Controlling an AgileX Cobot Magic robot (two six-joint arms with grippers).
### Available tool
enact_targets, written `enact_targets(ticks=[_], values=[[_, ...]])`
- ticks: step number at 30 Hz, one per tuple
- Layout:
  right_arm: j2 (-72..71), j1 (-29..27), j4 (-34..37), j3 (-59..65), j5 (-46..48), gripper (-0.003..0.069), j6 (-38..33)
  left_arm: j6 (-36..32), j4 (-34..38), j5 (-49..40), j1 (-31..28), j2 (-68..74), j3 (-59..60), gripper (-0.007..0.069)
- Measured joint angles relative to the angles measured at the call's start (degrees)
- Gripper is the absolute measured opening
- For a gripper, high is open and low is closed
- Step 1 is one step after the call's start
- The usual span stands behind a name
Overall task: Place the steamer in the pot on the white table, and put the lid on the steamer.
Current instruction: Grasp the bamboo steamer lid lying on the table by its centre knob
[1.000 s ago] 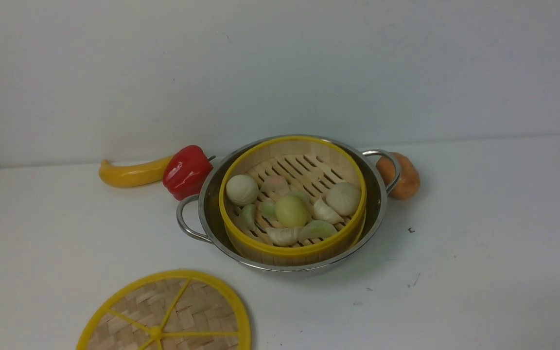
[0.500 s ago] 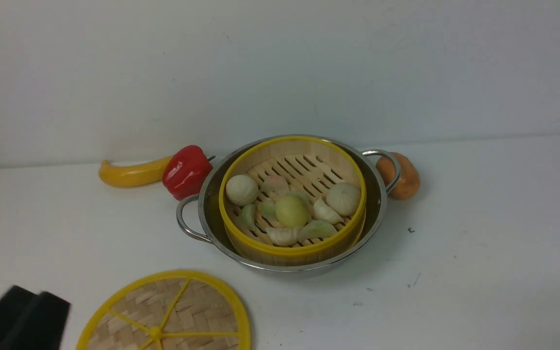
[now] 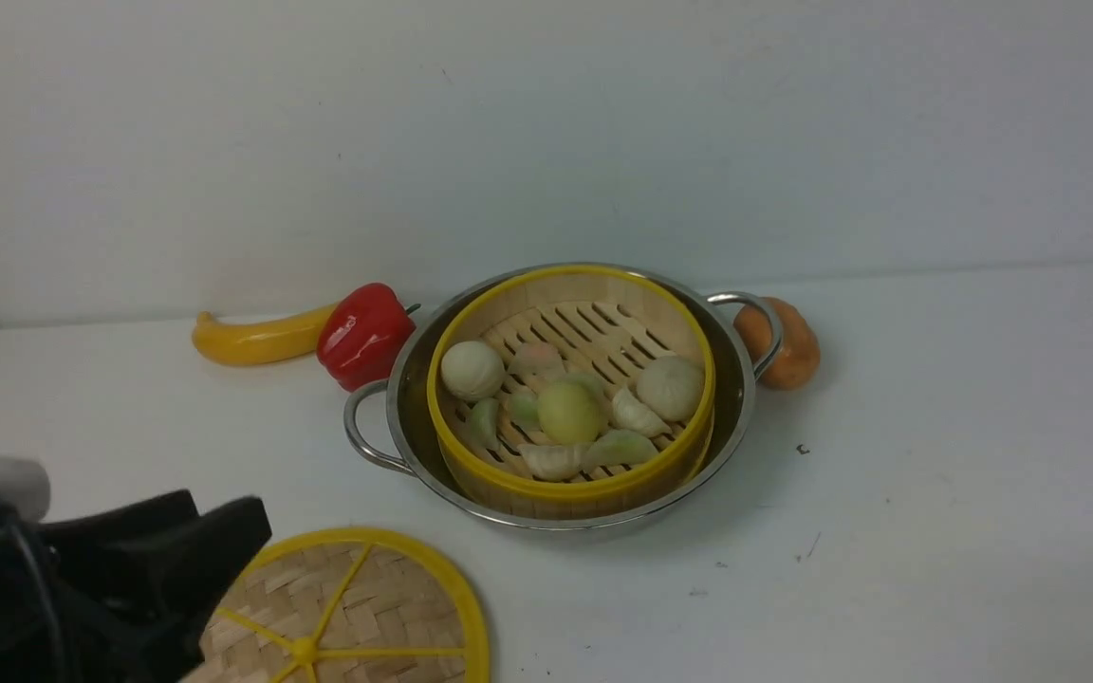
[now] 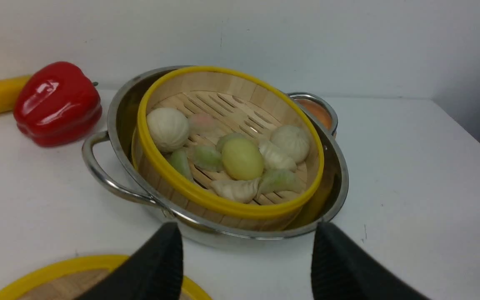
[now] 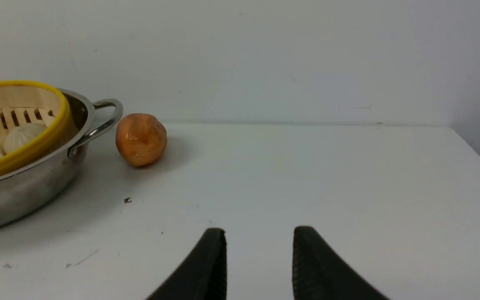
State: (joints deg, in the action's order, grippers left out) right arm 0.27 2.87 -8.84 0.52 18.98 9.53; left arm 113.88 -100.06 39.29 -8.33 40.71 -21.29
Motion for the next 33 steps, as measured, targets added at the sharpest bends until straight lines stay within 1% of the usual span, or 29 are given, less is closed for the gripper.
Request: enact_targets(ticks=[4, 9, 12, 14, 16, 18, 20, 23, 25, 26, 27, 28, 29, 30, 31, 32, 33], values=[[0.0, 0.0, 0.0, 0.0, 0.0, 0.0244, 0.0, 0.7, -0.1, 1.0, 0.0, 5.6, -4.5, 0.0395], [0.0, 0.0, 0.0, 0.0, 0.0, 0.0244, 0.0, 0.3, -0.3, 5.9, 0.0, 12.3, -7.7, 0.0395], [0.0, 0.0, 0.0, 0.0, 0.0, 0.0244, 0.0, -1.0, -0.3, 5.9, 0.0, 13.0, -9.0, 0.0395], [0.0, 0.0, 0.0, 0.0, 0.0, 0.0244, 0.0, -3.3, -0.3, 3.7, 0.0, 13.0, -9.6, 0.0395], [0.0, 0.0, 0.0, 0.0, 0.0, 0.0244, 0.0, -5.7, -0.4, -2.8, 0.0, 13.0, -9.7, 0.0395], [0.0, 0.0, 0.0, 0.0, 0.0, 0.0244, 0.0, -8.6, -0.6, -13.3, 0.0, 13.0, -9.7, 0.0395], [0.0, 0.0, 0.0, 0.0, 0.0, 0.0244, 0.0, -12.4, -0.7, -27.3, 0.0, 13.0, -9.7, 0.0395], [0.0, 0.0, 0.0, 0.0, 0.0, 0.0244, 0.0, -17.1, -0.4, -45.6, 0.0, 13.1, -9.7, 0.0395], [0.0, 0.0, 0.0, 0.0, 0.0, 0.0244, 0.0, -20.9, 2.1, -57.5, 0.0, 13.1, -9.7, 0.0395], [0.0, 0.0, 0.0, 0.0, 0.0, 0.0244, 0.0, -21.3, 2.4, -57.5, 0.0, 13.1, -9.7, 0.0395], [0.0, 0.0, 0.0, 0.0, 0.0, 0.0244, 0.0, -25.6, 6.7, -64.2, 0.0, 13.1, -9.7, 0.0395], [0.0, 0.0, 0.0, 0.0, 0.0, 0.0244, 0.0, -27.4, 8.0, -65.7, 0.0, 13.1, -9.7, 0.0395], [0.0, 0.0, 0.0, 0.0, 0.0, 0.0244, 0.0, -32.4, 13.8, -67.9, 0.0, 13.1, -9.7, 0.0395], [0.0, 0.0, 0.0, 0.0, 0.0, 0.0244, 0.0, -34.8, 16.9, -68.7, 0.0, 13.1, -9.7, 0.0395], [0.0, 0.0, 0.0, 0.0, 0.0, 0.0244, 0.0, -40.2, 24.2, -70.2, 0.0, 13.1, -9.7, 0.0395], [0.0, 0.0, 0.0, 0.0, 0.0, 0.0244, 0.0, -43.1, 28.3, -71.0, 0.0, 13.1, -9.7, 0.0395], [0.0, 0.0, 0.0, 0.0, 0.0, 0.0244, 0.0, -48.2, 35.6, -72.2, 0.0, 13.1, -9.7, 0.0395]])
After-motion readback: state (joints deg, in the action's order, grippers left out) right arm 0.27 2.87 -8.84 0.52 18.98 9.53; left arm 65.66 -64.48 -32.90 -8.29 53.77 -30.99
